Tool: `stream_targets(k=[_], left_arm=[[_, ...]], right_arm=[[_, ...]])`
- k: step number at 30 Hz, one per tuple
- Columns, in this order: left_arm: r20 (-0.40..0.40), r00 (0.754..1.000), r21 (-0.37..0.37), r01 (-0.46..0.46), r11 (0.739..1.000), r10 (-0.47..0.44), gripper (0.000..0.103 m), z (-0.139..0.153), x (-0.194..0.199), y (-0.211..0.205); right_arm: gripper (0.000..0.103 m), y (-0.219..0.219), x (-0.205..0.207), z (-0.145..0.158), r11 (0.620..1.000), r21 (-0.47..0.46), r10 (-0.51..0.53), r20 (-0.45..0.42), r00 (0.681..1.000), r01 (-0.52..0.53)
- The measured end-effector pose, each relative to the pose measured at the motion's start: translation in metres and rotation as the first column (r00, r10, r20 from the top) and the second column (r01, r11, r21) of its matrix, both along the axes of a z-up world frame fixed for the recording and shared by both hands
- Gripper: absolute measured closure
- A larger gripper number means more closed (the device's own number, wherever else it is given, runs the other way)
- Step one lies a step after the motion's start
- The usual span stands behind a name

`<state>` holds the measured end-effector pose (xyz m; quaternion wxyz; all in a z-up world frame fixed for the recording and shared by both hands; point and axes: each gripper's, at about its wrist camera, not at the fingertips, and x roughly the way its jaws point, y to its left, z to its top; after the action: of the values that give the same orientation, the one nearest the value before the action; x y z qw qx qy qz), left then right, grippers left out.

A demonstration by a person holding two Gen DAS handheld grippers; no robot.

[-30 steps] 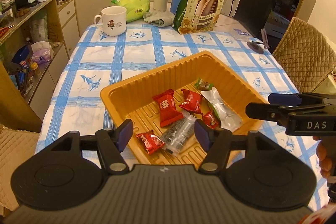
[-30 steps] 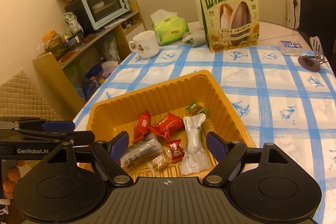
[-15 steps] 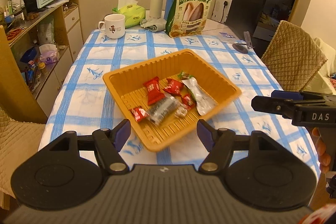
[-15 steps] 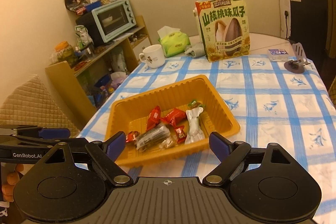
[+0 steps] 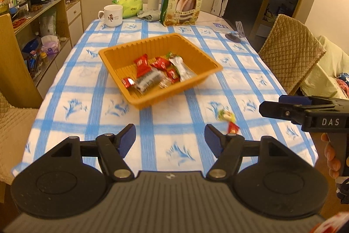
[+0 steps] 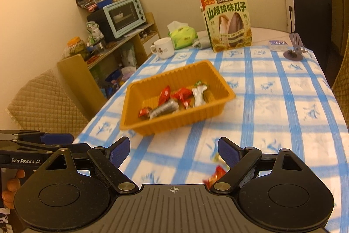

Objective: Organize snacks
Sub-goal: 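Withdraw both open tools from the tray toward the last two candies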

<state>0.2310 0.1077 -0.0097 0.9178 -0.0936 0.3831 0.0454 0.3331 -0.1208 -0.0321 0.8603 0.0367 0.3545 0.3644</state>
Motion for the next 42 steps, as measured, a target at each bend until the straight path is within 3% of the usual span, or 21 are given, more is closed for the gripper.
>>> stream_targets(k=[19, 42], left_arm=[[-0.053, 0.998, -0.034, 0.044, 0.998, -0.046, 0.036, -0.023, -0.037, -0.052], [-0.124, 0.979, -0.033, 0.161, 0.986, -0.164, 0.036, -0.048, 0.0, -0.096]], right_arm=[[0.015, -0.054, -0.046, -0.028, 0.998, -0.059, -0.016, -0.055, 0.998, 0.012], [0.015, -0.092, -0.035, -0.049, 0.989, -0.125, -0.094, -0.093, 0.991, 0.083]])
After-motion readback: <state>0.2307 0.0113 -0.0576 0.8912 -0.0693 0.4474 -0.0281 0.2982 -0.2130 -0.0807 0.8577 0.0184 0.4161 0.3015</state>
